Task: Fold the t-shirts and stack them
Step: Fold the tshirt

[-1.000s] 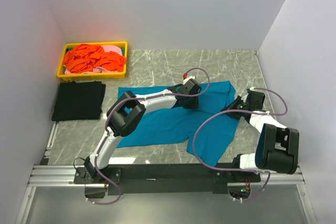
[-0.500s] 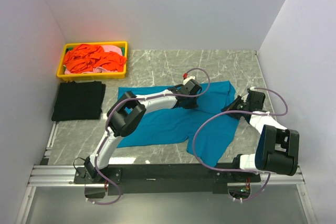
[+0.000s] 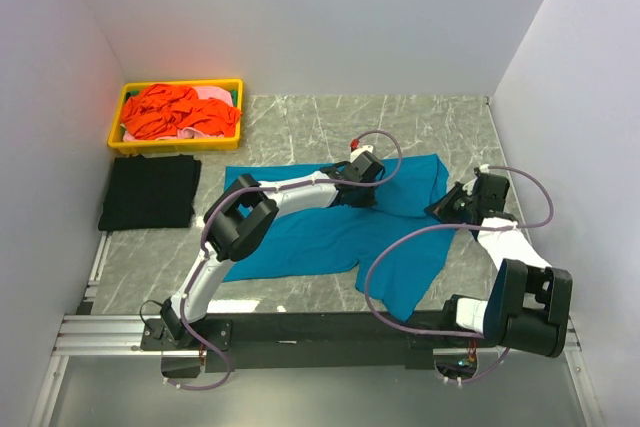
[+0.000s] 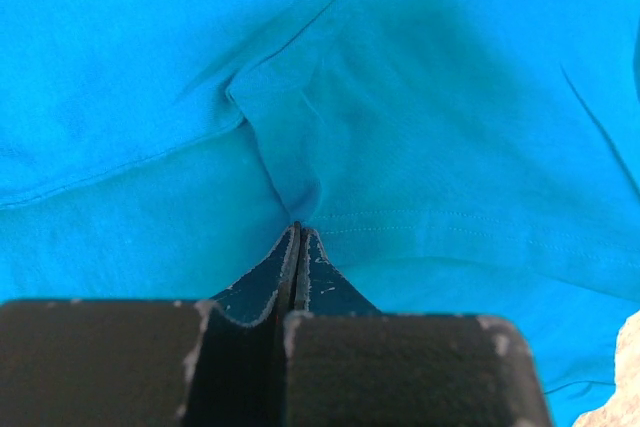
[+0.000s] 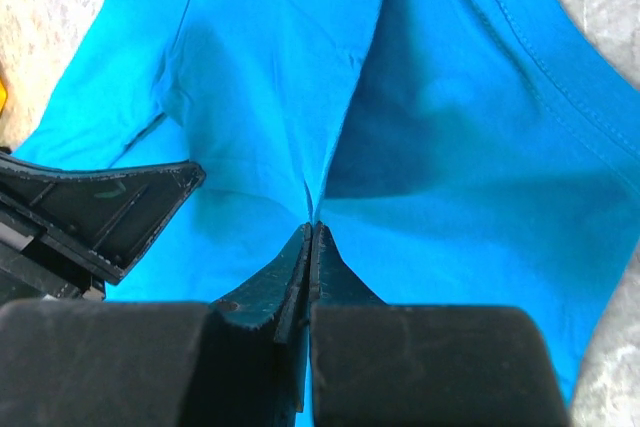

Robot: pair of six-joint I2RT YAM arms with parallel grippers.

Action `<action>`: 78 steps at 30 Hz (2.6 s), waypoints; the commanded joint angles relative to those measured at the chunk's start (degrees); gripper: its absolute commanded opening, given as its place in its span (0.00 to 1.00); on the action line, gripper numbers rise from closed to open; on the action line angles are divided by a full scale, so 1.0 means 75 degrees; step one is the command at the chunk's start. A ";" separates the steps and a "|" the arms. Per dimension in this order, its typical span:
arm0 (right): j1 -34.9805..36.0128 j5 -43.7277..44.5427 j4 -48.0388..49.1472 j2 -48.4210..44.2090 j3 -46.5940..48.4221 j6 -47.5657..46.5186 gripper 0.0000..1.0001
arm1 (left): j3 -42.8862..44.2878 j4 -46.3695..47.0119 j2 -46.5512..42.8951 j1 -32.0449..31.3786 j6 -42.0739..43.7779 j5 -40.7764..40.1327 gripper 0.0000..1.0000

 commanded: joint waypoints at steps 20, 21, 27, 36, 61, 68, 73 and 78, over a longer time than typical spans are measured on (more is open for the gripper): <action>-0.0043 0.1126 0.0189 0.0379 -0.0165 0.0025 0.32 | 0.0014 -0.0359 -0.0643 -0.0032 0.0286 0.0206 0.12; -0.0043 0.1175 0.0178 0.0380 0.0010 0.0083 0.34 | 0.0026 -0.0382 -0.0678 -0.0032 0.0286 0.0253 0.15; -0.0078 0.1305 0.0248 0.0800 0.1180 -0.0126 0.43 | -0.0044 -0.0593 -0.1099 0.0049 0.0298 0.0160 0.52; -0.0125 0.0765 0.0412 0.2874 0.3383 -0.0396 0.43 | -0.1848 -0.0453 -0.3185 0.1969 0.0485 -0.0297 0.64; -0.0231 -0.0089 -0.0900 0.6168 0.6246 -0.0936 0.36 | -0.3302 -0.0523 -0.2577 0.4948 0.1177 -0.1434 0.54; -0.0313 0.0002 -0.1053 0.6450 0.6667 -0.0971 0.14 | -0.3210 -0.0897 -0.2272 0.5030 0.1177 -0.1691 0.54; -0.0465 0.0237 -0.1427 0.6637 0.7241 -0.1264 0.05 | -0.2823 -0.0969 -0.2073 0.5112 0.1317 -0.1610 0.53; -0.0617 0.0460 -0.1510 0.6801 0.7687 -0.1428 0.04 | -0.2296 -0.0945 -0.1769 0.5124 0.1469 -0.1423 0.54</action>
